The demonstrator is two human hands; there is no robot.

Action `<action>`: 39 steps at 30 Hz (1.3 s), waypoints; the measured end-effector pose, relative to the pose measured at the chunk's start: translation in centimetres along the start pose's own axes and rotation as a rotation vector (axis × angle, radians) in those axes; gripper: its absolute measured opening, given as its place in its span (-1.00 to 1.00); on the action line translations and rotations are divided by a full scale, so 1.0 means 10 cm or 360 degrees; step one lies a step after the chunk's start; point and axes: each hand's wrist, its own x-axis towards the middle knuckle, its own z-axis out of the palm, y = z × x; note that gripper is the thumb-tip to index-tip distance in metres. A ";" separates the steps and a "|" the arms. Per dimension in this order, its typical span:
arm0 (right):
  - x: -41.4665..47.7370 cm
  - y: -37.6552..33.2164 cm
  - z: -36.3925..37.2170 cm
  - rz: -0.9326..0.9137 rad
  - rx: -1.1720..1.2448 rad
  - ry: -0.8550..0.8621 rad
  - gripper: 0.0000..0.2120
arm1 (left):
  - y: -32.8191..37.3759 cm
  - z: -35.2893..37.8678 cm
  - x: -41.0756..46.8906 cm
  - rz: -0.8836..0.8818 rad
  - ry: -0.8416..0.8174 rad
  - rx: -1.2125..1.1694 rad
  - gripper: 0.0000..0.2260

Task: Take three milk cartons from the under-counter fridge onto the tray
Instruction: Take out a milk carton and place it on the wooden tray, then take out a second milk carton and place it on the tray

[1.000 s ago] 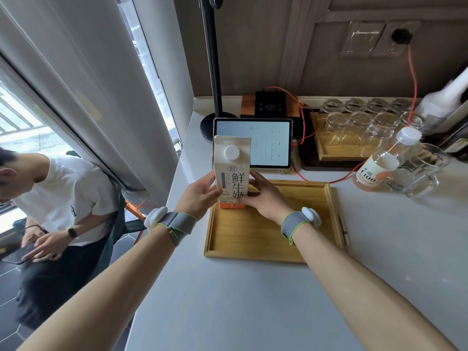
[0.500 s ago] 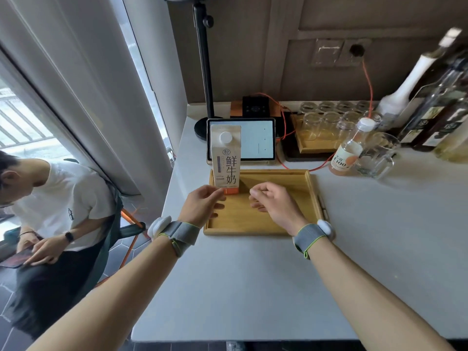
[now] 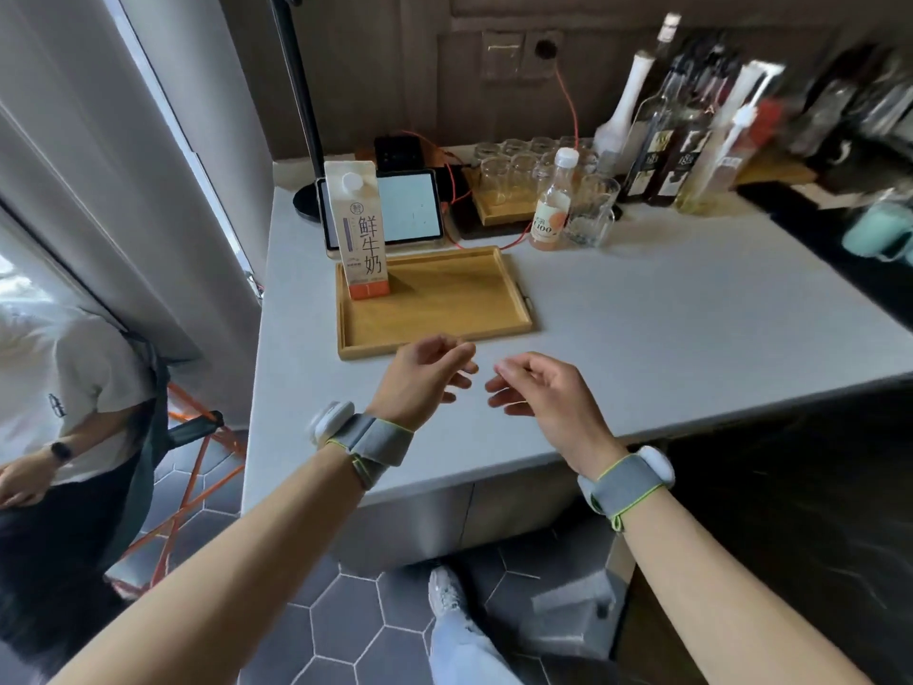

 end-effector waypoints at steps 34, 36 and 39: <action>-1.90 1.53 -3.76 0.0491 0.0187 0.0556 -0.84 | -0.56 4.38 -0.84 -0.0364 -0.0129 -0.0332 -0.87; -1.89 1.59 -3.93 0.0526 0.0183 0.0533 -0.84 | -0.57 4.56 -0.85 -0.0393 -0.0093 -0.0348 -0.88; -1.84 1.66 -4.13 0.0587 0.0181 0.0504 -0.85 | -0.63 4.80 -0.85 -0.0408 -0.0075 -0.0372 -0.87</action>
